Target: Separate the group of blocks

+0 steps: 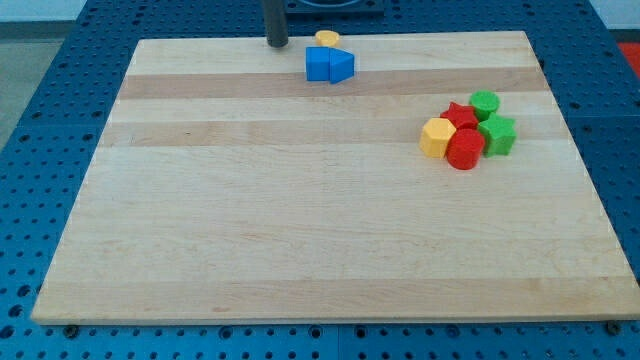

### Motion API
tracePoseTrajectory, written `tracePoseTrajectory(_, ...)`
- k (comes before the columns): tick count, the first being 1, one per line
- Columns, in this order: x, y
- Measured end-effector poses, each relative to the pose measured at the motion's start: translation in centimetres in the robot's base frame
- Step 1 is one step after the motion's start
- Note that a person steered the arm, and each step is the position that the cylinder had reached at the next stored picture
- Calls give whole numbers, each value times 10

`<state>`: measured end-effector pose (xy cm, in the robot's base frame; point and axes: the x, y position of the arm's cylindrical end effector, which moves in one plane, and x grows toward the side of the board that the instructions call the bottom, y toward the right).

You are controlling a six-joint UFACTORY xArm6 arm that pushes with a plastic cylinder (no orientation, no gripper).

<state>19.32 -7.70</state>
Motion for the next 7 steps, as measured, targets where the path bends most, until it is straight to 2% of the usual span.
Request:
tracePoseTrajectory(2,-1,54)
tracePoseTrajectory(5,4,103)
tracePoseTrajectory(7,55,98)
